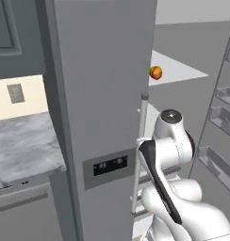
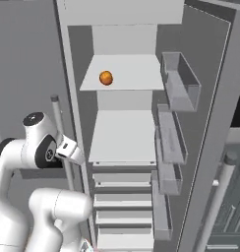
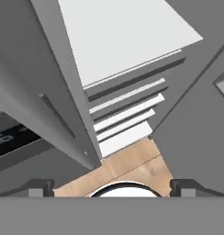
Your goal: Pick the peach and pear from the fridge and place them inside the tupperware on the counter.
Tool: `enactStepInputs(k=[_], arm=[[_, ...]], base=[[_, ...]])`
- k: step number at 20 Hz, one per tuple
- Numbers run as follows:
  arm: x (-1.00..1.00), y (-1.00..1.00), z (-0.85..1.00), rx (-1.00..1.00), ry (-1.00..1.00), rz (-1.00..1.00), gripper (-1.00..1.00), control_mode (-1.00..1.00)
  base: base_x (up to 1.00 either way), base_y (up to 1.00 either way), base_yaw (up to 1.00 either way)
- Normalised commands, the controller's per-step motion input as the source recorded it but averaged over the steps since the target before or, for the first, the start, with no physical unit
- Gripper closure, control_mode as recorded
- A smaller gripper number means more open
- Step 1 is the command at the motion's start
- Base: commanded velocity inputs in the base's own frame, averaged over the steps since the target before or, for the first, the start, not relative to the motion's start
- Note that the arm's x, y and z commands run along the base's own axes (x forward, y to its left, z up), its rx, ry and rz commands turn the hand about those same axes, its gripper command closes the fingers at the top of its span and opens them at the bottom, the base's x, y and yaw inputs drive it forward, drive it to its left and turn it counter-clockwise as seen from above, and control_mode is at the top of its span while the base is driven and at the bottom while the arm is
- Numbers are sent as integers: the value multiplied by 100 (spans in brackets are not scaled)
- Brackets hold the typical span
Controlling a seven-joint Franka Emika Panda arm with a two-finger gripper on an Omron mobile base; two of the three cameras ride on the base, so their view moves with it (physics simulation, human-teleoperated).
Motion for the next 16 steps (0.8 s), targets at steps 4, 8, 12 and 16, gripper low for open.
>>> enactStepInputs(k=[4,8,12,16], arm=[[0,0,0,0,0,0,-100,100],[0,0,0,0,0,0,-100,100],[0,0,0,0,0,0,-100,100],[0,0,0,0,0,0,-100,100]], base=[[36,-18,44],[41,-22,36],[38,-27,21],[28,-34,5]])
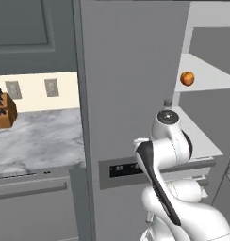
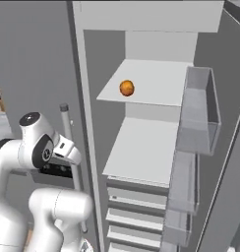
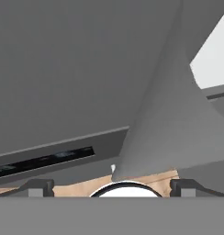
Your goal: Pick the peach and pear from the fridge and place them inside the tupperware on the counter.
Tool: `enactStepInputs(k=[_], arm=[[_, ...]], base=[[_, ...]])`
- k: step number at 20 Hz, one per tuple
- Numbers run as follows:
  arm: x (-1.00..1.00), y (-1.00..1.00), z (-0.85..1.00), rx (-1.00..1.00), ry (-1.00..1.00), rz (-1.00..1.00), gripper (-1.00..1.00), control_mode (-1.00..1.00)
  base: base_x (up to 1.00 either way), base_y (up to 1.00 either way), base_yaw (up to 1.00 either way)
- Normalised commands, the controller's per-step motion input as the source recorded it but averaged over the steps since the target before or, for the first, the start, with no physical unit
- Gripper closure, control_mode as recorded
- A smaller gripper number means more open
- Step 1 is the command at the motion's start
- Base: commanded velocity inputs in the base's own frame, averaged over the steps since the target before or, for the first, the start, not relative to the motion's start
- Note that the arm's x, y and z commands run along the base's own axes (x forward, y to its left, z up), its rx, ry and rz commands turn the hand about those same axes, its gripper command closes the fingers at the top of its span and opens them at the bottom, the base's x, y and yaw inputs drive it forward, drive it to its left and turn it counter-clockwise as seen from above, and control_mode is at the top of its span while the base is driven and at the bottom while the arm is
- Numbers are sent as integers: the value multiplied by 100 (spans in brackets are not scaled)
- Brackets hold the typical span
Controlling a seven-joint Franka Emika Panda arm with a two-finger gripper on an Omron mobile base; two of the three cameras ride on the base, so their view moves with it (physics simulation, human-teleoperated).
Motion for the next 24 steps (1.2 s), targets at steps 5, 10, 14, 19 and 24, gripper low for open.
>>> enactStepInputs(k=[5,10,14,19,24], arm=[[0,0,0,0,0,0,-100,100],[0,0,0,0,0,0,-100,100],[0,0,0,0,0,0,-100,100],[16,-24,7,8,0,3,-100,-100],[14,-67,51,13,-7,7,-100,-100]], base=[[14,-43,0],[22,-44,0],[47,-41,7],[30,-27,4],[0,0,0]])
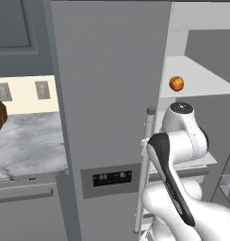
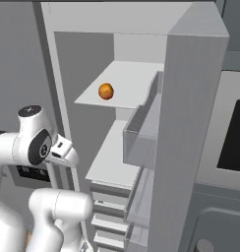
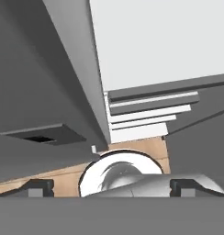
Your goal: Pick the peach and pear from the fridge and place them inside the tupperware on the counter.
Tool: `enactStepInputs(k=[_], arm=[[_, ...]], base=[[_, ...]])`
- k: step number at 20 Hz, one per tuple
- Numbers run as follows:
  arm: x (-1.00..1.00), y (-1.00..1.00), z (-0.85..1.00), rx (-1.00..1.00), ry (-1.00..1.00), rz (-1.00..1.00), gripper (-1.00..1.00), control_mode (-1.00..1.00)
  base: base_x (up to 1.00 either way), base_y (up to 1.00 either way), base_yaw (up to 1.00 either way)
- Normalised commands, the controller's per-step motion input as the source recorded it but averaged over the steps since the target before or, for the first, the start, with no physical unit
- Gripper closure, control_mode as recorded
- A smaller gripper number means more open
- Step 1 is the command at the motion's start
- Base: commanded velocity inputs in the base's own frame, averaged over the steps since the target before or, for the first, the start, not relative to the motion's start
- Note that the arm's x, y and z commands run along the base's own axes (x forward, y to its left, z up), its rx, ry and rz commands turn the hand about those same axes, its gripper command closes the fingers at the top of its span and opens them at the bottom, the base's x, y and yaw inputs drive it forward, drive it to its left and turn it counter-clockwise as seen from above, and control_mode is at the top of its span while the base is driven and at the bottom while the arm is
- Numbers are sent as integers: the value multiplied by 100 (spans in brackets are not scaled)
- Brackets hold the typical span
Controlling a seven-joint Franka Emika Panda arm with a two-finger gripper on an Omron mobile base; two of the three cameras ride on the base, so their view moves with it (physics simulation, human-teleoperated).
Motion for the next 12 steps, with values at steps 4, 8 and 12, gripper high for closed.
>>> enactStepInputs(k=[4,8,12], arm=[[0,-61,65,7,-30,0,-100,-100],[1,-59,76,1,-31,0,-100,-100],[33,-65,67,12,-13,0,-100,-100]], base=[[0,0,0],[0,0,0],[0,0,0]])
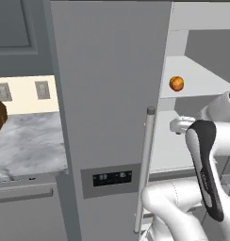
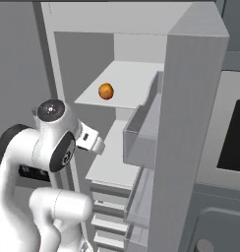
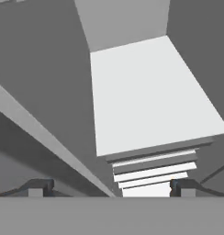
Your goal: Pick the peach and pear from the fridge and place them inside the tupperware on the counter.
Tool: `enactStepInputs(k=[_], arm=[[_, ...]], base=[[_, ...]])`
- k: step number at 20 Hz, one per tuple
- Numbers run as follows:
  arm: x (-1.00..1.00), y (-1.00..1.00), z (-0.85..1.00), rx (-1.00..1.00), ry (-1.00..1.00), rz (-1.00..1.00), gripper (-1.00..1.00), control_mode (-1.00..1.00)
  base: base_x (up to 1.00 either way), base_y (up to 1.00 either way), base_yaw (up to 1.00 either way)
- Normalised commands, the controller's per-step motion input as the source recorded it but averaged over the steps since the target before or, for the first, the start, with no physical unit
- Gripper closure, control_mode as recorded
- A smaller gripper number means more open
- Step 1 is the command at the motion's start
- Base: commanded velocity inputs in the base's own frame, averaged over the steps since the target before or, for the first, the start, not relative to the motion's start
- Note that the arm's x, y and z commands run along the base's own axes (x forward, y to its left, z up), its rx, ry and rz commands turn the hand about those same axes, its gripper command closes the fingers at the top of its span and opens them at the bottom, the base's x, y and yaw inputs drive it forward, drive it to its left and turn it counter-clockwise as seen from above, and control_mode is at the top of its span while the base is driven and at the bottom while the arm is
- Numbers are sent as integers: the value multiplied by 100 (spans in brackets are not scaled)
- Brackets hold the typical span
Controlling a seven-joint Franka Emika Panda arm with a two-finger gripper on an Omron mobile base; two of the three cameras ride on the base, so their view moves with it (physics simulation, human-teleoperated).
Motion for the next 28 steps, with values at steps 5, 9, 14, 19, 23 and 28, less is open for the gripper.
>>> enactStepInputs(k=[5,9,14,19,23,28], arm=[[61,-49,61,11,0,9,-100,-100],[58,-30,55,0,0,8,-100,-100],[52,-4,32,-2,0,1,-100,-100],[45,0,5,0,0,3,-100,-100],[46,0,0,0,0,5,-100,-100],[48,0,0,0,-9,4,-100,-100]], base=[[0,0,0],[0,0,0],[0,0,0],[0,0,0],[0,0,0],[0,0,0]])
